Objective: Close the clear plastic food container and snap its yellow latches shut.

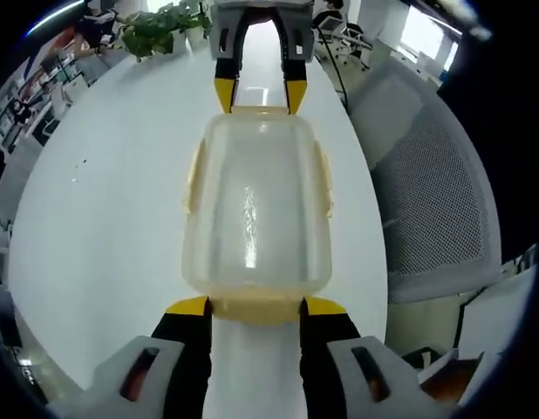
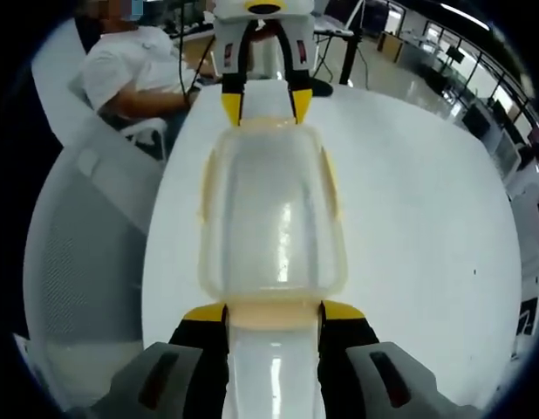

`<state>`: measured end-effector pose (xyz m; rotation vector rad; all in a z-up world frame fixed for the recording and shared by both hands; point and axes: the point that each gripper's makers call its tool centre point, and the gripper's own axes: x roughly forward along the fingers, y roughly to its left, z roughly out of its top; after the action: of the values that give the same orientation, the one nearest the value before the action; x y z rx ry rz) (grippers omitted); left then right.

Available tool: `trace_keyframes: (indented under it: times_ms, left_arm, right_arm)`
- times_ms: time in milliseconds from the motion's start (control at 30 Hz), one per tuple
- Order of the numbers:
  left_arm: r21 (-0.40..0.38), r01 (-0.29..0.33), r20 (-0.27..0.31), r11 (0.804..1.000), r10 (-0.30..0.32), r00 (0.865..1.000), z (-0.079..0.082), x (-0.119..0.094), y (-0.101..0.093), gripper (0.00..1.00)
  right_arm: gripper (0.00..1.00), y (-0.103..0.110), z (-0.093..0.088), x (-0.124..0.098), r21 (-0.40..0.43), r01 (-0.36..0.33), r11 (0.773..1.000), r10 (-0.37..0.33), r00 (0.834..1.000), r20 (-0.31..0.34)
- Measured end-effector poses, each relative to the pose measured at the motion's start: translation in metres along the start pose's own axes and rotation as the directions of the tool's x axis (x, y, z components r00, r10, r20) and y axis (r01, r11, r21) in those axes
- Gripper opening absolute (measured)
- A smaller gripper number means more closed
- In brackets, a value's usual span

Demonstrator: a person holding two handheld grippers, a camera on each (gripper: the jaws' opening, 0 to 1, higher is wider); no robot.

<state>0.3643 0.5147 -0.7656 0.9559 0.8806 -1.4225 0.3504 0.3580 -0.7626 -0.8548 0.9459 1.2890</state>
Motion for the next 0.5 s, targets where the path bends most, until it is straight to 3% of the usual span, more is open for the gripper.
trace_keyframes:
  times_ms: [500]
  left_arm:
    - [-0.005, -0.010, -0.001, 1.000, 0.010, 1.000, 0.020, 0.003, 0.001, 0.38]
  right_arm:
    - [0.38, -0.002, -0.018, -0.012, -0.005, 0.008, 1.000, -0.008, 1.000, 0.005]
